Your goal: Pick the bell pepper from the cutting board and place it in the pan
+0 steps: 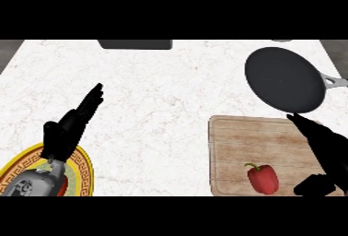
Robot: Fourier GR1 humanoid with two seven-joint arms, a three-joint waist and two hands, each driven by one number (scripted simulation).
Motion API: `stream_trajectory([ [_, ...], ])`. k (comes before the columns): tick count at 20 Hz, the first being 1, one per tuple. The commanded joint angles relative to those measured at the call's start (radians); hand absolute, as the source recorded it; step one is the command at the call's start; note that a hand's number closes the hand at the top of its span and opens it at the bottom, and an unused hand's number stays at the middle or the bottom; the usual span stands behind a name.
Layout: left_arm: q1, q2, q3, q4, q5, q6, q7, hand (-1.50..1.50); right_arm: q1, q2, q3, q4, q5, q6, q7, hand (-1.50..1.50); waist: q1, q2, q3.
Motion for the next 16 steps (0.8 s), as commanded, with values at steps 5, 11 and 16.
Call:
stream_trajectory([
  [5,-0.012,-0.022,-0.004,-0.008,0.007,-0.019,0.01,0.0,-0.174,0.111,0.159,-0.077,-0.166,0.396,0.473,-1.5,0.018,0.002,0.001],
  [11,-0.051,-0.029,0.01,0.012,-0.012,-0.018,0.037,0.0,-0.286,0.206,0.19,-0.021,-0.236,0.436,0.641,-1.5,0.006,0.001,0.002],
  [16,-0.008,-0.062,0.004,0.014,-0.037,0.01,-0.004,0.0,-0.268,0.195,0.226,0.017,-0.189,0.398,0.65,-1.5,-0.002,0.0,0.003],
])
